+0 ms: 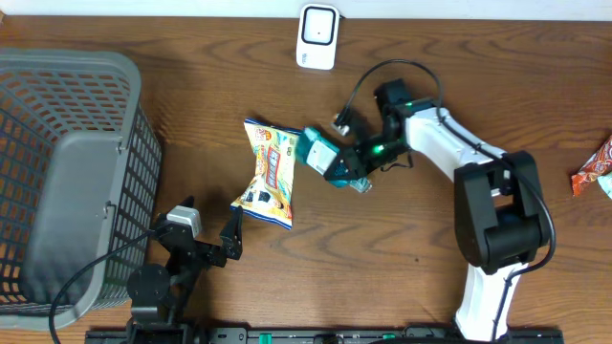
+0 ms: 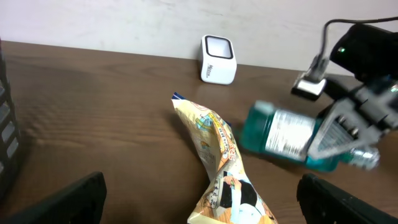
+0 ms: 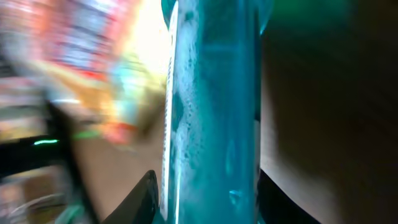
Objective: Scan the item barcode
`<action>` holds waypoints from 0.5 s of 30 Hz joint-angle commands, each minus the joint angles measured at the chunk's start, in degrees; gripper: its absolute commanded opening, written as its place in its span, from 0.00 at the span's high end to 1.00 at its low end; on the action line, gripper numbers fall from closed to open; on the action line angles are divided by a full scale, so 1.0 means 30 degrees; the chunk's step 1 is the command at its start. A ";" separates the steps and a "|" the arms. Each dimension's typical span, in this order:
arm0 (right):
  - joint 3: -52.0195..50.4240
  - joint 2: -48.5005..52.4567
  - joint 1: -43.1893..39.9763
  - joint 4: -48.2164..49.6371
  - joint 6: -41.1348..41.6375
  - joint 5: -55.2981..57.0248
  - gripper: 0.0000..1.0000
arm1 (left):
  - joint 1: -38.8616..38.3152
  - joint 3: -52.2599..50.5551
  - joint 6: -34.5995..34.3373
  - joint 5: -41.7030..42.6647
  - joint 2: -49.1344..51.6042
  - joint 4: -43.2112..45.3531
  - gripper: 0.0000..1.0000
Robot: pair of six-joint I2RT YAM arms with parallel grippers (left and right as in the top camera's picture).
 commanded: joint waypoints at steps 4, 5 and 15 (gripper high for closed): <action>0.0117 -0.0146 0.3140 0.0517 0.4007 1.1205 0.99 | 0.0066 -0.0357 -0.0102 0.0044 -0.0051 -0.0430 0.02; 0.0102 -0.0146 0.3548 0.0495 0.4284 1.2298 0.99 | 0.0066 -0.0357 -0.0102 0.0044 -0.0051 -0.0430 0.02; -0.1858 -0.0102 0.6878 -0.0095 0.5748 1.5526 0.64 | 0.0066 -0.0357 -0.0102 0.0044 -0.0051 -0.0430 0.02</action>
